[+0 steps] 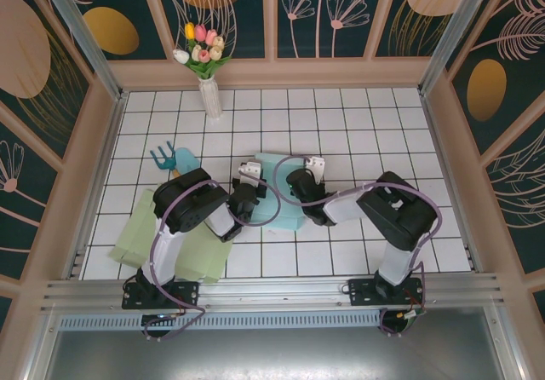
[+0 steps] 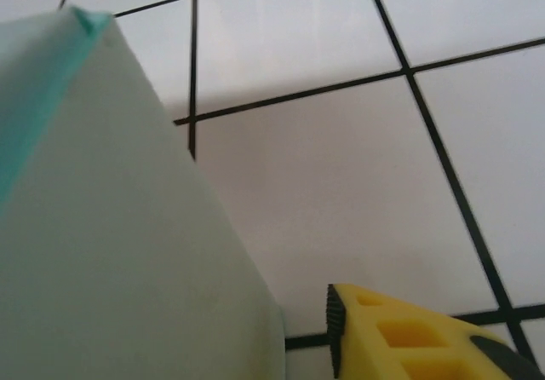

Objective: Fold the paper box

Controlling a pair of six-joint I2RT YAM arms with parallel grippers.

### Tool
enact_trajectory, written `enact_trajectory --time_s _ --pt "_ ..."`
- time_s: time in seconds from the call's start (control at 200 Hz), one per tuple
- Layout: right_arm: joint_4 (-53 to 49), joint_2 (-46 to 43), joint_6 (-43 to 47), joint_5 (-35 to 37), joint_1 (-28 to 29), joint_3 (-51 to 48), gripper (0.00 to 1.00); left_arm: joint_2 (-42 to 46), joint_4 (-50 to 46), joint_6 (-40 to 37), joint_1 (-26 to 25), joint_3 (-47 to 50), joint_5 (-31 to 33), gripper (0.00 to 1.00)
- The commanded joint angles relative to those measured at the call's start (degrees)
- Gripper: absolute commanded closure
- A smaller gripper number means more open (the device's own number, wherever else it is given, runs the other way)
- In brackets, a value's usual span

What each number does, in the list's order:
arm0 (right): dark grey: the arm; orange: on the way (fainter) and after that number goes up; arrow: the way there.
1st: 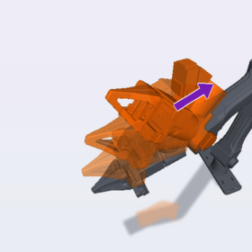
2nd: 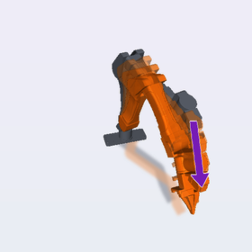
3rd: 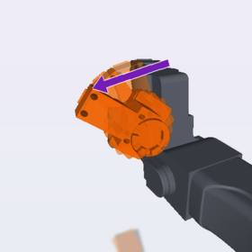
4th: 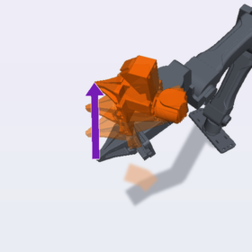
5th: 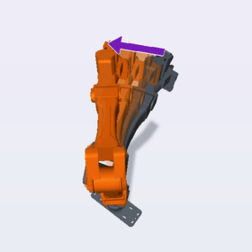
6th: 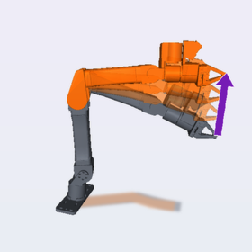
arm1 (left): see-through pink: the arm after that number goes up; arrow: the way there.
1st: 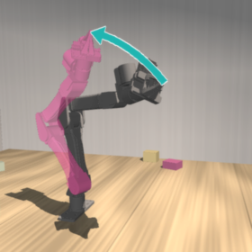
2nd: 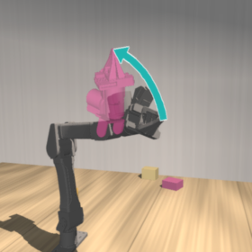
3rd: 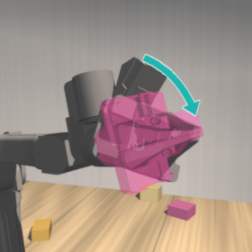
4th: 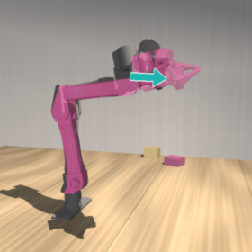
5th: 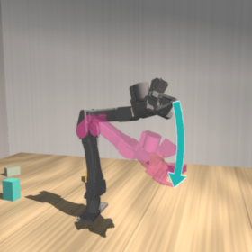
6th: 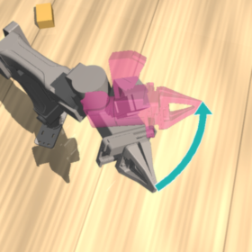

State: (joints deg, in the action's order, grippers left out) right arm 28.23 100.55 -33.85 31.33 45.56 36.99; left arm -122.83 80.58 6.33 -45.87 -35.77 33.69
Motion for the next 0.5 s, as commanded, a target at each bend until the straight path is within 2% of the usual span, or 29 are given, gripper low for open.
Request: enact_trajectory --time_s 0.0,0.155,0.305,0.495 --pt "4.2 -6.5 1.9 -6.4 1.4 -2.0 0.55 0.4 -11.1 -1.7 0.8 -2.2 2.4 1.0" --pt "-5.0 -17.1 0.1 -5.4 3.7 -4.5 0.49 1.4 -18.0 -2.7 0.8 -5.8 -0.2 1.0" --pt "-18.0 -32.5 -1.0 -3.5 3.8 -8.3 0.44 4.1 -23.6 -4.8 0.8 -7.9 -3.6 1.0" --pt "-32.5 -54.2 2.5 1.5 3.7 -10.9 0.39 14.0 -35.0 -12.4 0.8 -10.3 -10.5 1.0"
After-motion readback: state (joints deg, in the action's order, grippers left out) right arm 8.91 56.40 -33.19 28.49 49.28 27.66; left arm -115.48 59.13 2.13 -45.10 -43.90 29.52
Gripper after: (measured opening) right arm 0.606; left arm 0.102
